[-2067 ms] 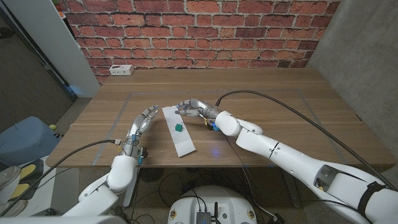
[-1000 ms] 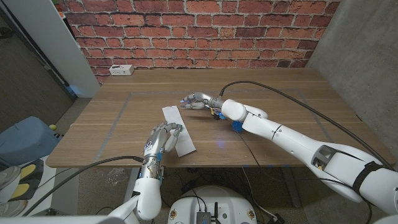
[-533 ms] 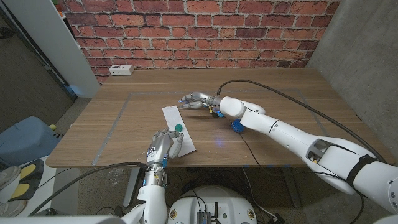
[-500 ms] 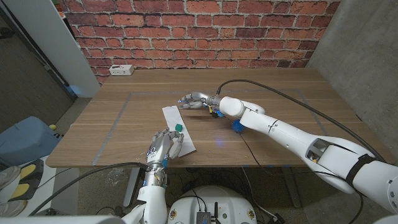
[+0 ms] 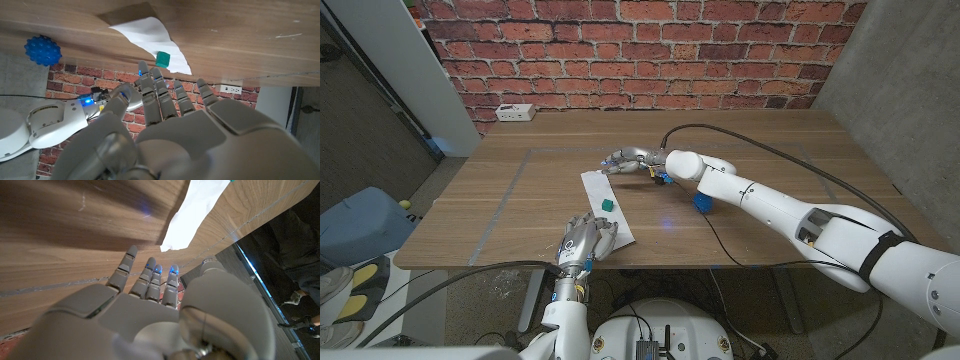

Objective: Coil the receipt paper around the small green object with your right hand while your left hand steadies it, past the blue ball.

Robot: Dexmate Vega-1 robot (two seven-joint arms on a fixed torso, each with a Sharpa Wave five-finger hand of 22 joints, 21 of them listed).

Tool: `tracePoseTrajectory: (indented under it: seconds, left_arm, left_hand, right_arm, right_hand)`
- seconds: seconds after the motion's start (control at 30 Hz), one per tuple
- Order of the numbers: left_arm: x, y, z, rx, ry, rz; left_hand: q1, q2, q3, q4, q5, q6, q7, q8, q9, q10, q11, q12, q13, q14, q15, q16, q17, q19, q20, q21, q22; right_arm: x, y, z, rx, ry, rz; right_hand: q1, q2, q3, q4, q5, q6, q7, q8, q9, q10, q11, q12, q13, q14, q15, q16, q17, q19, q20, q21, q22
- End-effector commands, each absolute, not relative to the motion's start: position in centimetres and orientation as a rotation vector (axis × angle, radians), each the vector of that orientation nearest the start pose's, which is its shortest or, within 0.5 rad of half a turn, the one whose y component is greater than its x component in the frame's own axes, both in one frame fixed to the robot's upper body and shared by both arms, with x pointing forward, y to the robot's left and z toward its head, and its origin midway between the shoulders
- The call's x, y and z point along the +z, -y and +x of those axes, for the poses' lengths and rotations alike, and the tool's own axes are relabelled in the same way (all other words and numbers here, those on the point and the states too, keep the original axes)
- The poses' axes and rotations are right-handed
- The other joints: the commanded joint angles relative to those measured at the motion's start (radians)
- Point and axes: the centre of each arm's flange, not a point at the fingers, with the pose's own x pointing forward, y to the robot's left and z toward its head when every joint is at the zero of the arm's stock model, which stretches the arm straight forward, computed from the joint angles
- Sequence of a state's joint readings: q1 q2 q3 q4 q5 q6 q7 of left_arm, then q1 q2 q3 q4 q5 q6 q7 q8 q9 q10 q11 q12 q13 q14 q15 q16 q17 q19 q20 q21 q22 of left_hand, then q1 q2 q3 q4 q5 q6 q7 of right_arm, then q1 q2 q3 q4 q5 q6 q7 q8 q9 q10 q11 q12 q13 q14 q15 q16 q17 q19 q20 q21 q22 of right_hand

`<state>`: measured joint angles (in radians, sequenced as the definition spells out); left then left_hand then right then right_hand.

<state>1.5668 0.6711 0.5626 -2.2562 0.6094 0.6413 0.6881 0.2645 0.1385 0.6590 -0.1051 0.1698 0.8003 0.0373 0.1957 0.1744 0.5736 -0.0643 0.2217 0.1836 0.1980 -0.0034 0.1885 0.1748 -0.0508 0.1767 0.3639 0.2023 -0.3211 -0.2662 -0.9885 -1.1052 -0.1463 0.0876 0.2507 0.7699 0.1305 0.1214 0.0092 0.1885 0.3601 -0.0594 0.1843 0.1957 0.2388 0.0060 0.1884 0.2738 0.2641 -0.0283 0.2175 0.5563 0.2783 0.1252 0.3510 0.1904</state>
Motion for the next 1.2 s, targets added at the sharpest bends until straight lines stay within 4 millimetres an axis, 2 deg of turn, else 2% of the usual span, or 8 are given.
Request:
tracePoseTrajectory:
  seconds: [0.03,0.27,0.33,0.47,1.1,1.2]
  left_arm:
    - [-18.3,-18.3,41.5,0.378,0.425,1.078]
    - [-18.3,-17.6,41.7,0.387,0.347,1.198]
    - [-18.4,-17.5,41.8,0.377,0.314,1.225]
    - [-18.3,-17.3,42.0,0.369,0.287,1.25]
    - [-18.9,-17.3,41.8,0.368,0.239,1.245]
    - [-19.0,-17.3,41.8,0.366,0.235,1.245]
  left_hand:
    - [-0.015,-0.003,0.002,0.009,0.0,-0.025,-0.009,-0.012,0.003,-0.012,-0.004,-0.01,0.004,-0.011,-0.001,-0.002,0.002,-0.01,-0.001,-0.004,0.002]
    - [-0.028,-0.01,-0.002,0.013,0.001,-0.009,-0.012,-0.007,0.003,-0.011,-0.004,-0.014,0.004,-0.024,0.002,-0.004,0.002,-0.041,-0.002,-0.018,0.001]
    - [-0.049,-0.018,-0.008,0.019,0.001,-0.047,-0.035,-0.02,0.003,-0.053,-0.002,-0.03,0.004,-0.048,0.002,-0.007,0.003,-0.065,-0.004,-0.029,0.002]
    - [-0.063,-0.027,-0.012,0.019,0.003,-0.083,-0.046,-0.024,0.003,-0.095,-0.004,-0.039,0.004,-0.095,0.012,-0.015,0.002,-0.098,-0.007,-0.044,0.003]
    - [-0.086,-0.038,-0.022,0.027,0.002,-0.084,-0.04,-0.018,0.003,-0.116,-0.006,-0.038,0.005,-0.117,0.012,-0.011,0.004,-0.112,-0.009,-0.05,0.004]
    - [-0.09,-0.038,-0.024,0.029,0.002,-0.081,-0.04,-0.016,0.003,-0.117,-0.006,-0.037,0.005,-0.118,0.012,-0.01,0.004,-0.112,-0.009,-0.05,0.004]
  right_arm:
    - [2.0,-2.7,68.2,0.71,0.538,-1.171]
    - [2.3,-3.2,68.7,0.72,0.534,-1.179]
    - [2.4,-3.2,68.8,0.721,0.534,-1.177]
    - [2.5,-3.5,68.9,0.726,0.53,-1.17]
    - [2.1,-6.1,70.0,0.604,0.517,-1.327]
    - [2.1,-6.4,70.2,0.565,0.519,-1.347]
  right_hand:
    - [-0.01,0.002,0.001,-0.008,0.0,-0.015,-0.001,-0.002,0.001,-0.019,0.001,-0.004,-0.002,-0.025,0.008,-0.009,0.001,-0.017,0.001,-0.008,0.003]
    - [-0.013,0.002,0.0,-0.011,0.0,-0.022,0.001,0.0,0.001,-0.033,0.001,-0.004,-0.004,-0.04,0.011,-0.012,-0.002,-0.023,0.003,-0.012,0.002]
    - [-0.014,0.002,0.0,-0.011,0.0,-0.023,0.0,0.0,0.001,-0.034,0.0,-0.003,-0.004,-0.041,0.011,-0.012,-0.002,-0.024,0.003,-0.012,0.002]
    - [-0.016,0.002,-0.001,-0.012,0.0,-0.025,0.0,0.001,0.001,-0.034,0.003,-0.001,-0.004,-0.045,0.013,-0.012,-0.003,-0.025,0.003,-0.013,0.002]
    - [-0.014,0.006,0.003,-0.022,0.001,-0.031,0.002,0.005,0.001,-0.06,0.001,-0.001,-0.008,-0.075,0.014,-0.016,-0.008,-0.036,-0.001,-0.022,0.002]
    - [0.001,0.008,0.009,-0.037,0.003,0.001,0.006,0.018,0.001,-0.048,0.001,0.009,-0.009,-0.067,0.01,-0.01,-0.013,-0.027,-0.004,-0.02,0.002]
